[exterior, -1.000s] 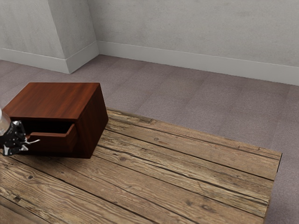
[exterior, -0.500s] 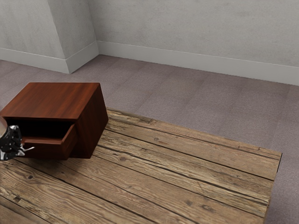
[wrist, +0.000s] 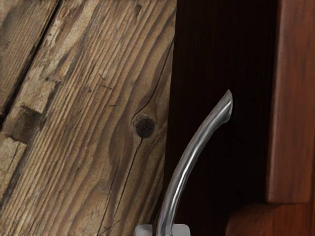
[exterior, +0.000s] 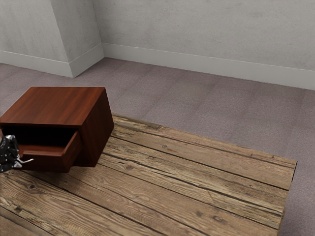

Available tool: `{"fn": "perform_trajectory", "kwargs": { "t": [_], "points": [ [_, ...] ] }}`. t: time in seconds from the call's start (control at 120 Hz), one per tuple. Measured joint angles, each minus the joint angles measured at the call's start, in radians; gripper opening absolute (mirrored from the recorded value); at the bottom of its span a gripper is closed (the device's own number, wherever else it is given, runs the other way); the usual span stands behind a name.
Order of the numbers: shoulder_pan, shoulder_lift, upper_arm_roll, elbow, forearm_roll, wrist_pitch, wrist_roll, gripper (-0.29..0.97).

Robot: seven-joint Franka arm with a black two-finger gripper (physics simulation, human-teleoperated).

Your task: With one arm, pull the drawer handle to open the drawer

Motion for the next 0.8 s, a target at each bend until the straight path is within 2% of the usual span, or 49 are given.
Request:
{"fn": "perform_trajectory", "kwargs": {
  "t": [0.8],
  "points": [
    [0.018, -0.081, -0.001, -0.010, -0.002, -0.176, 0.001, -0.10]
  ]
}}
